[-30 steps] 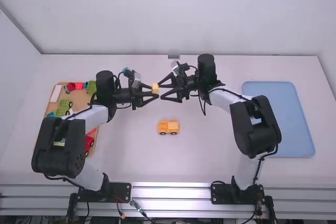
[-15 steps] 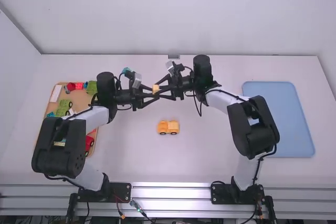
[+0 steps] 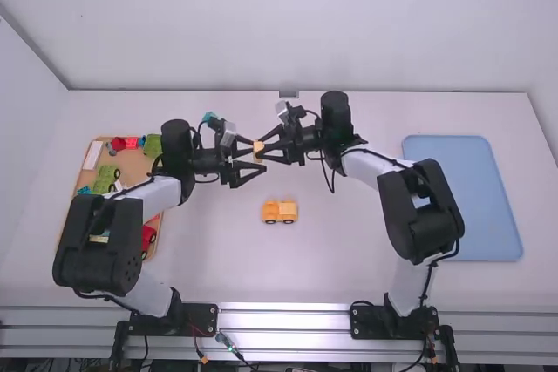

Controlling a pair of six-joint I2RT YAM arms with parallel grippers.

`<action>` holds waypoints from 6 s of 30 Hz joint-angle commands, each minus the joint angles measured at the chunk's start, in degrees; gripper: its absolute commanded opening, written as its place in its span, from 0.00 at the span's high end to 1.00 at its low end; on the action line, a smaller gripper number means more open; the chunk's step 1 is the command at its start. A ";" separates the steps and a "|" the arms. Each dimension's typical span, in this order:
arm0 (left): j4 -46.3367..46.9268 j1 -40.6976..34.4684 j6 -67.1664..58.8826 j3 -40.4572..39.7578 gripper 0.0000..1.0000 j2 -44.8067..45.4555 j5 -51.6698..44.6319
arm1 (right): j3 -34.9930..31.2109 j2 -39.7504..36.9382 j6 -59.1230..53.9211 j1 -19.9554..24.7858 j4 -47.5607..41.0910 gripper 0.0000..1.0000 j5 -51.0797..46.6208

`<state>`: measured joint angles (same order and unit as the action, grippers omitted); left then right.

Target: Assemble lego blocks to make yellow taxi

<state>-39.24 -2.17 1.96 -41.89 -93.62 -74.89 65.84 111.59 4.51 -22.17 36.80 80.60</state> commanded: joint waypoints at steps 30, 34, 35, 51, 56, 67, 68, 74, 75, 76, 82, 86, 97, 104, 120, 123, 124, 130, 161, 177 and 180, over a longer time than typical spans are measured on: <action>36.06 4.52 -1.77 0.92 0.01 27.17 72.43 | 17.09 -3.21 -30.58 -15.13 -61.77 0.84 -60.65; 36.48 8.22 -5.95 5.53 0.01 40.59 70.38 | 17.09 -2.75 -32.50 -17.31 -61.90 0.85 -61.35; 36.20 9.42 -6.29 7.67 0.01 45.42 70.40 | 17.46 -2.23 -33.05 -17.90 -62.07 0.85 -61.40; 36.39 17.92 -3.63 20.17 0.01 69.88 65.26 | 38.97 18.29 -40.98 -26.23 -87.78 0.99 -64.78; 35.45 17.81 -2.80 20.15 0.01 68.67 65.26 | 39.93 21.68 -40.37 -28.39 -88.37 0.95 -69.59; 33.83 17.55 -2.78 20.17 0.01 65.75 65.22 | 39.17 22.25 -40.35 -28.79 -86.29 0.77 -69.72; 33.86 17.55 -2.80 20.17 0.01 65.66 65.22 | 38.58 22.25 -40.35 -28.81 -85.90 0.72 -70.01; 33.81 17.57 -2.82 20.17 0.01 65.66 63.45 | 37.64 22.25 -40.81 -28.85 -84.19 0.08 -69.99; 33.81 17.55 -2.82 20.17 0.01 65.66 63.45 | 37.70 22.25 -40.79 -28.85 -84.08 0.03 -69.99; 33.83 17.55 -2.80 20.17 0.01 65.66 63.52 | 37.97 22.25 -40.28 -28.81 -83.49 0.01 -69.99; 32.20 17.55 -0.98 20.33 0.01 65.66 63.89 | 42.51 22.23 -40.33 -26.53 -85.72 0.01 -69.92; 33.88 17.55 3.56 20.44 0.01 65.66 63.73 | 45.68 20.81 -37.18 -23.85 -87.14 0.01 -69.55; 31.65 17.62 -0.50 20.52 0.01 62.01 55.23 | 33.07 4.11 -31.39 -15.80 -71.21 0.01 -70.44; 32.30 17.62 -10.62 14.88 0.01 47.78 40.76 | 9.22 -12.22 -26.32 -11.58 -54.23 0.01 -73.40; 77.26 -2.93 -50.23 -19.69 0.01 10.14 62.07 | -21.66 -33.64 -14.67 4.09 -31.95 0.01 -72.98; 79.80 -7.39 -56.83 -21.46 0.01 4.33 65.59 | -23.76 -35.34 -13.27 5.44 -30.16 0.01 -72.89; 79.58 -8.79 -58.12 -21.64 0.01 2.64 66.84 | -24.26 -35.85 -13.29 5.73 -30.01 0.01 -72.94; 77.81 -16.57 -62.47 -21.53 0.01 -7.15 76.67 | -25.51 -37.13 -13.38 6.43 -29.97 0.01 -72.98; 70.31 -18.08 -62.86 -15.78 0.50 -12.70 71.97 | -25.51 -37.03 -13.73 6.43 -29.99 0.01 -73.00; 70.47 -18.08 -35.65 -15.80 0.84 -12.70 69.94 | -25.49 -37.03 -13.99 6.49 -25.99 0.01 -73.20; 70.64 -18.05 -26.53 -15.80 0.90 -12.70 69.94 | -25.51 -37.03 -15.78 6.49 -25.03 0.01 -73.02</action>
<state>30.89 -20.25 -34.52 -58.02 -105.93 -3.77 40.84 75.40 -10.15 -15.75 11.51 7.55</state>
